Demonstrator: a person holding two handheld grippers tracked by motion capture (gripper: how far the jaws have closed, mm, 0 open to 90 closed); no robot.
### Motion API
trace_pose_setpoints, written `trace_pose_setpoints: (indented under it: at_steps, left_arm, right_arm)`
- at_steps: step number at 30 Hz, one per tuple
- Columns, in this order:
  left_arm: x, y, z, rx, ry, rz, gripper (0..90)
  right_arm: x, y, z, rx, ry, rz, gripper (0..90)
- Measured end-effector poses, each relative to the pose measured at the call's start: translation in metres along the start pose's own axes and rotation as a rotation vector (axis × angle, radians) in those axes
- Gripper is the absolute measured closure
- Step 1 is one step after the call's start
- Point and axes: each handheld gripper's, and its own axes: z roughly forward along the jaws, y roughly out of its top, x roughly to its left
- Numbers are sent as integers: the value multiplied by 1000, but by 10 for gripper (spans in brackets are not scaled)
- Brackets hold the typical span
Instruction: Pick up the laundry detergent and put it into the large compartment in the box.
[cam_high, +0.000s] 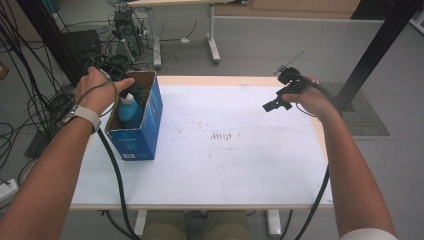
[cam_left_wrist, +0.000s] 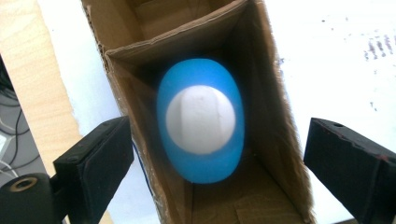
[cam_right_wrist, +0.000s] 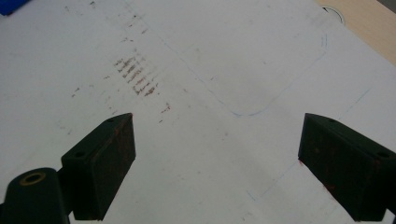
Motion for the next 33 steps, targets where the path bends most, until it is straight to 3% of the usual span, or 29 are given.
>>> trace_pose_setpoints:
  at_steps: [11,15,18,21,29,33]
  left_arm:
    - [-7,-3,-31,-31,-54,138,51]
    - [-16,-3,-42,-39,-48,201,50]
    - [-21,-3,-49,-36,-79,240,49]
    - [-30,-5,-53,-44,-74,283,49]
    - [-48,-3,-63,-53,-93,441,52]
    - [-54,-1,-67,-58,-104,498,53]
  right_arm:
    - [2,-2,-6,-9,-4,-6,109]
    - [3,-5,-9,-15,-7,-2,109]
    - [2,-7,-10,-17,-11,0,109]
    - [3,-9,-13,-20,-15,3,109]
    - [5,-10,-18,-26,-20,2,109]
    - [5,-12,-19,-34,-20,7,109]
